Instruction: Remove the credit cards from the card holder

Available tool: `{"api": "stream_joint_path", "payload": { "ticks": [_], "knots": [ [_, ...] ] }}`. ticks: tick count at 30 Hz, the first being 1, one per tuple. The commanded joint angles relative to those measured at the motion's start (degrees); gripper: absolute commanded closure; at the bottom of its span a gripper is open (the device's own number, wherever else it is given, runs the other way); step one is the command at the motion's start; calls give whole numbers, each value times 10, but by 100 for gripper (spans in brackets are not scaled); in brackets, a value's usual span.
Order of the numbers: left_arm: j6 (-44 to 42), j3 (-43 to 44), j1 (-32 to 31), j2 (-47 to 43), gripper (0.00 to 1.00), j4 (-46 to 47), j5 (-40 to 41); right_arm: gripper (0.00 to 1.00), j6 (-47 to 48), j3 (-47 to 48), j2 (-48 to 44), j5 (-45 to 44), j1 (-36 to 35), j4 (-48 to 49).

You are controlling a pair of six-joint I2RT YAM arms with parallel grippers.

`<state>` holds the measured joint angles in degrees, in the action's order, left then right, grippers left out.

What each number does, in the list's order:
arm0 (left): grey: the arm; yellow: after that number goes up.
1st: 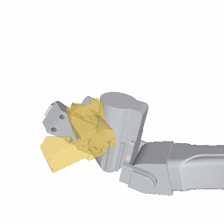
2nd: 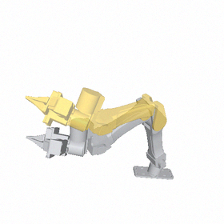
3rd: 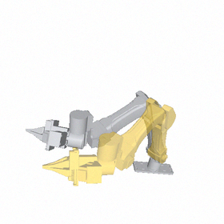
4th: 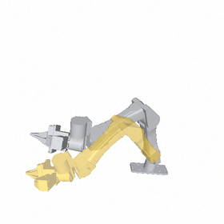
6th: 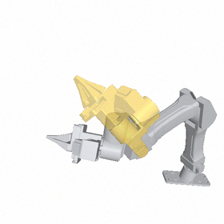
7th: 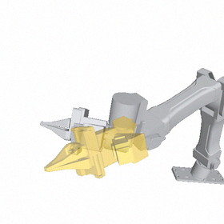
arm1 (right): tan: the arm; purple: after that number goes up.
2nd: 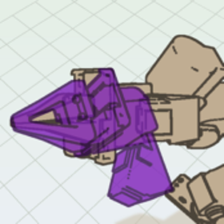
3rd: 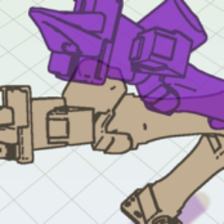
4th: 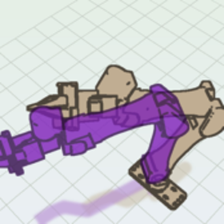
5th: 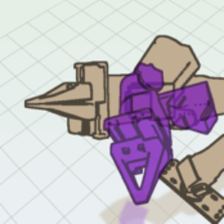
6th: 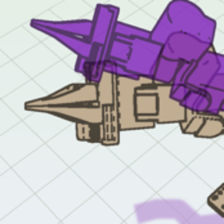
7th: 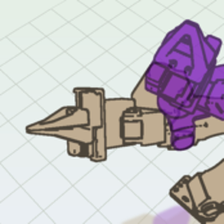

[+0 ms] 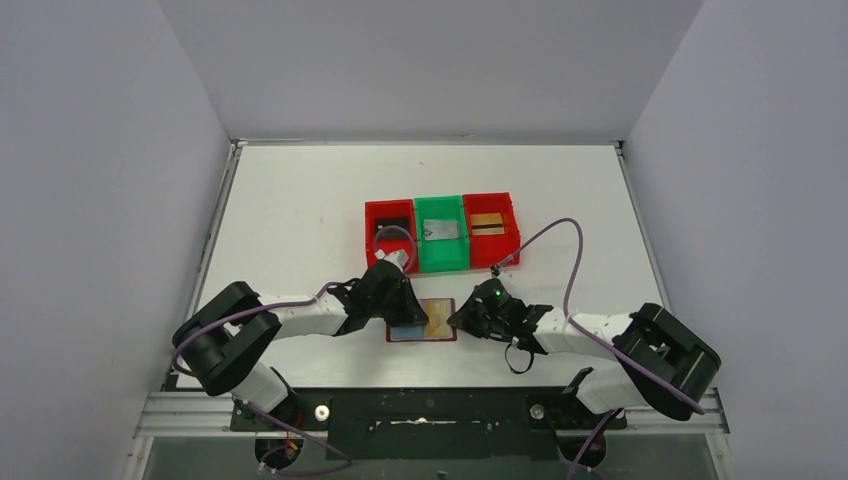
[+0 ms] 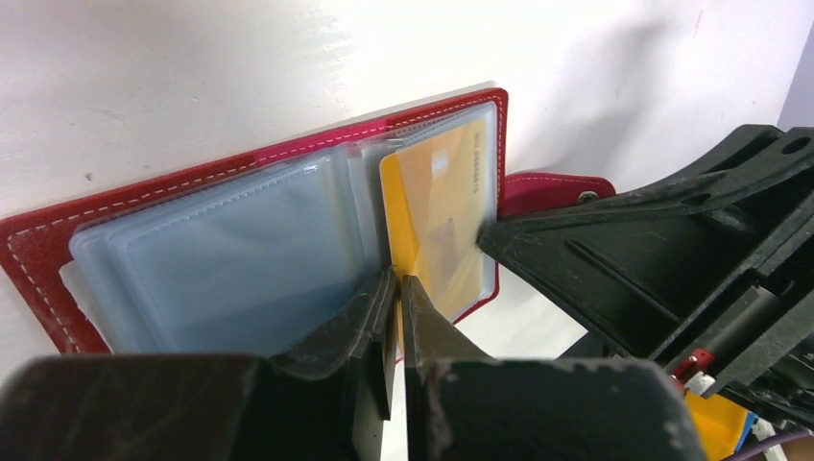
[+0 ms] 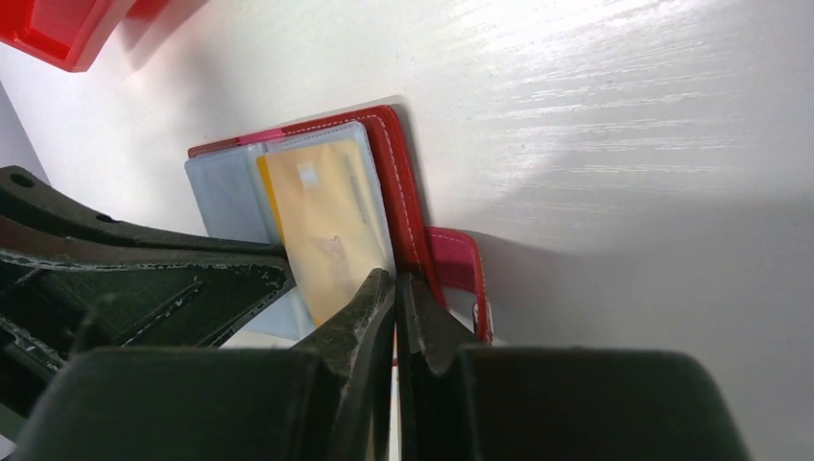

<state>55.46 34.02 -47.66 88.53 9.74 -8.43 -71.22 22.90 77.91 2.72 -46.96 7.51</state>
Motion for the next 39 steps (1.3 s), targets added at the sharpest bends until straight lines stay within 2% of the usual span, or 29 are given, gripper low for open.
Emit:
{"api": "stream_joint_path", "payload": {
  "ticks": [1,6,14,18,24,39],
  "knots": [
    [19,7,-9,-37,97,105,-65,100,9,-9,46,-19,-2,-34],
    [15,1,-8,-38,98,126,-78,100,10,-8,47,-19,-2,-34],
    [33,-5,-7,1,87,149,-101,100,12,-5,52,-13,-2,-30],
    [37,-10,-7,3,87,155,-104,100,12,-4,55,-11,-2,-28],
    [11,3,-7,-5,100,96,-83,100,7,-1,48,-18,-2,-40],
    [-3,5,5,-33,100,84,-88,100,7,5,44,-29,-2,-54]
  ]
}}
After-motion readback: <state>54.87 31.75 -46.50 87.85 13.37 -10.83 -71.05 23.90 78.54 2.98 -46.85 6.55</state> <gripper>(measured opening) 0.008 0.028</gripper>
